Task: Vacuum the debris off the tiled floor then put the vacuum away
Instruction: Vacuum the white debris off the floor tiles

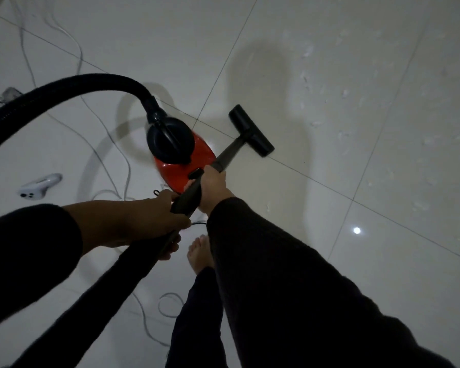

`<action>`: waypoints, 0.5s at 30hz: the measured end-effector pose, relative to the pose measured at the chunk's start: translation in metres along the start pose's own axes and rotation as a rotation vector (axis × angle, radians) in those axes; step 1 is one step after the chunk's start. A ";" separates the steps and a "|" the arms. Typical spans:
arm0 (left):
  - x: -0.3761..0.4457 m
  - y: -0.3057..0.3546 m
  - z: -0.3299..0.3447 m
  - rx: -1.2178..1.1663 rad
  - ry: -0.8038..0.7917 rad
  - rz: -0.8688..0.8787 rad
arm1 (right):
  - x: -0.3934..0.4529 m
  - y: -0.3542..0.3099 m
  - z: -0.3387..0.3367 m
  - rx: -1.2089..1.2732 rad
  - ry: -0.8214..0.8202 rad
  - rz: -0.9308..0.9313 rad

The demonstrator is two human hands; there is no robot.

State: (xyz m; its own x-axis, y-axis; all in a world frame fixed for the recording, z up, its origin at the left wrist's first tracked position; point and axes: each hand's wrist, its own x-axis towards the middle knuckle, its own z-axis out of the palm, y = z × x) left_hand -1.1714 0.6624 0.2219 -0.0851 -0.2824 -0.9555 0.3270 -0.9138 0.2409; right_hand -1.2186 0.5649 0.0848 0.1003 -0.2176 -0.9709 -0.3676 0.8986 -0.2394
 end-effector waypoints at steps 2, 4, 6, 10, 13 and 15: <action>0.002 0.001 0.002 -0.020 -0.042 -0.006 | 0.006 -0.009 -0.003 -0.077 0.056 -0.030; 0.007 0.003 0.009 -0.023 -0.100 0.018 | 0.013 -0.021 -0.011 -0.142 0.065 -0.053; 0.016 0.003 0.018 -0.013 -0.111 0.072 | 0.021 -0.032 -0.020 -0.212 0.069 -0.071; 0.037 0.006 0.030 -0.072 -0.083 0.148 | 0.035 -0.051 -0.024 -0.325 0.035 -0.112; 0.046 0.011 0.029 -0.075 -0.050 0.195 | 0.041 -0.062 -0.018 -0.337 0.004 -0.099; 0.049 0.018 0.024 -0.041 -0.008 0.220 | 0.043 -0.068 -0.011 -0.321 -0.003 -0.101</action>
State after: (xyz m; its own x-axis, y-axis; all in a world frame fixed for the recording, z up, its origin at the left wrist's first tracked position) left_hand -1.1926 0.6256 0.1839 -0.0154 -0.4759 -0.8794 0.3768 -0.8174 0.4358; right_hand -1.1994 0.4905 0.0591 0.1537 -0.2983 -0.9420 -0.6279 0.7067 -0.3262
